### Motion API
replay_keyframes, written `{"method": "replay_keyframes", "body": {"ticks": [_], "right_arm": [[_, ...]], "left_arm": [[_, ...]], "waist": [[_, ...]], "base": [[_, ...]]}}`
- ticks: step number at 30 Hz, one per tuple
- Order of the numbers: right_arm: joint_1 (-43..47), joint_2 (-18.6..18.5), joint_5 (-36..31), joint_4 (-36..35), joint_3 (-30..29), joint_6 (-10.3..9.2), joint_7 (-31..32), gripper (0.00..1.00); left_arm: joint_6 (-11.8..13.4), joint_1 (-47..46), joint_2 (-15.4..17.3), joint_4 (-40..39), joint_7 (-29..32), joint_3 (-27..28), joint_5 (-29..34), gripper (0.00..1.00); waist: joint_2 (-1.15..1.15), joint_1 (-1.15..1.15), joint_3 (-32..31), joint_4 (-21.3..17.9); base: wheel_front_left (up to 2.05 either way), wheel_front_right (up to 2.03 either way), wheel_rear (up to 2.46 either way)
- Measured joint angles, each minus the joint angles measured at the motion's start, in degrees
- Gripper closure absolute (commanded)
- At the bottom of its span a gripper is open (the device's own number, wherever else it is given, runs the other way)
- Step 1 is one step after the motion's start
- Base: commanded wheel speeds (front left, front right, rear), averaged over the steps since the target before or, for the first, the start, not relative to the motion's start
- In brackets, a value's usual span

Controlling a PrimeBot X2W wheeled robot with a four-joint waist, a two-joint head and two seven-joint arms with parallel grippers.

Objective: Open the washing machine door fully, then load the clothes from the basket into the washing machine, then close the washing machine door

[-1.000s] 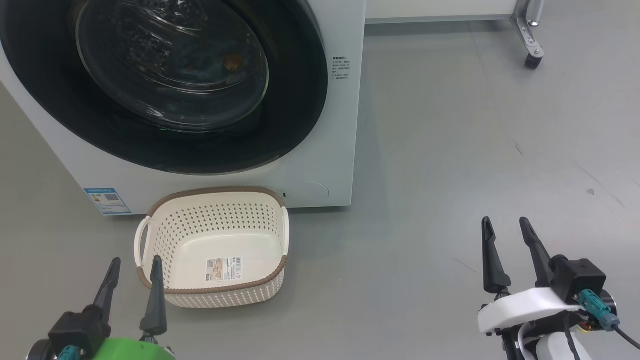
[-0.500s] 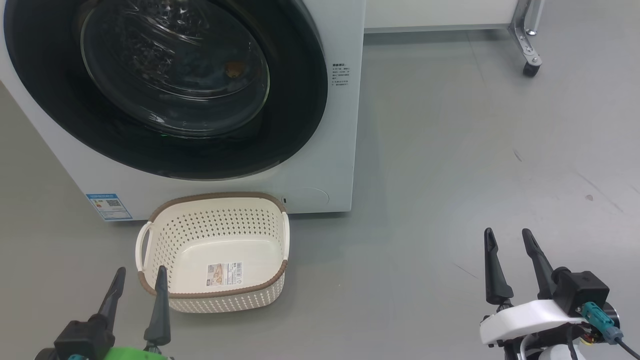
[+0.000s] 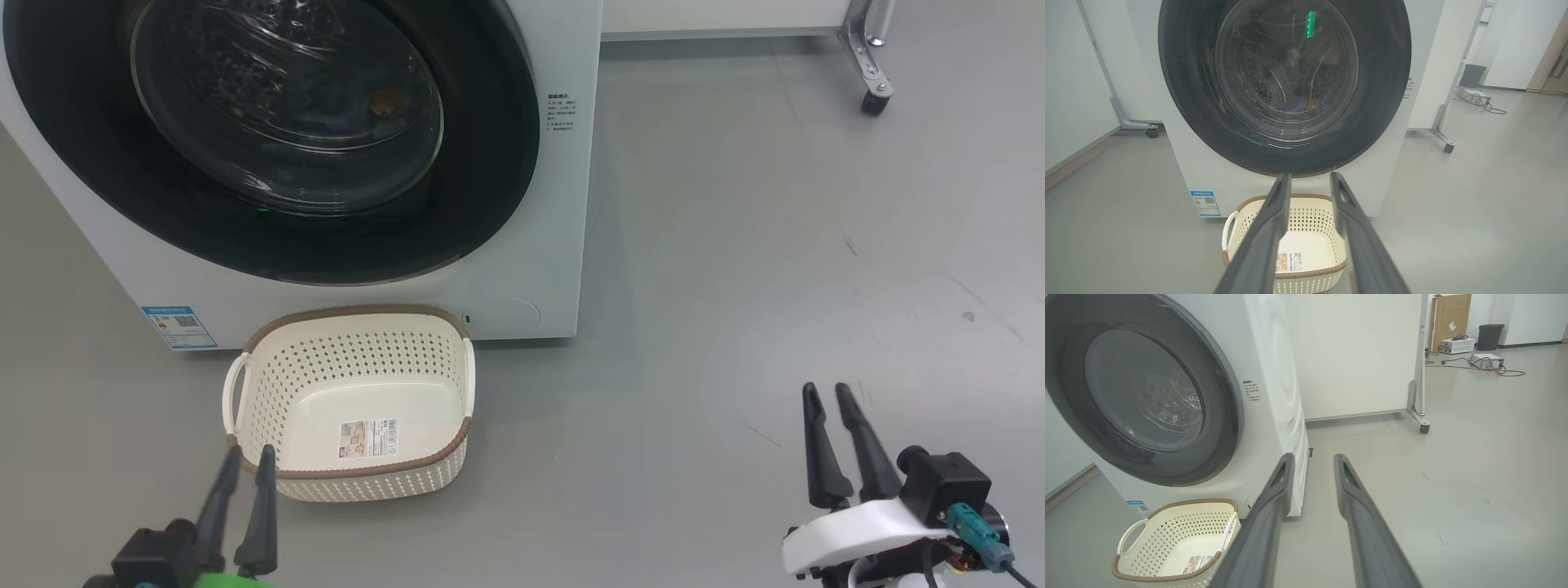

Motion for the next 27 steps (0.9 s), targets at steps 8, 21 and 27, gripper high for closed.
{"method": "replay_keyframes", "body": {"ticks": [8, 21, 27], "right_arm": [[1.62, 0.66, 0.89, 2.79, 0.26, 0.01, 0.01, 1.0], [1.63, 0.73, 9.76, 2.55, -0.14, 0.53, 1.1, 1.0], [1.61, 0.78, 14.55, 2.58, -1.05, 0.77, 2.03, 1.0]], "left_arm": [[0.0, 0.76, -1.26, 2.64, 0.22, -0.88, -0.94, 1.0], [0.0, 1.14, -1.43, 1.9, 1.31, -0.82, -9.64, 1.0], [0.0, 1.12, -1.58, 1.91, 2.32, -0.24, -13.8, 1.0]], "waist": [[0.0, 0.0, -0.01, -0.04], [0.0, 0.0, -0.16, -0.25], [0.0, 0.0, -0.22, -0.33]], "base": [[0.0, 0.0, 0.0], [0.0, 0.0, 0.0], [0.0, 0.0, 0.0]]}}
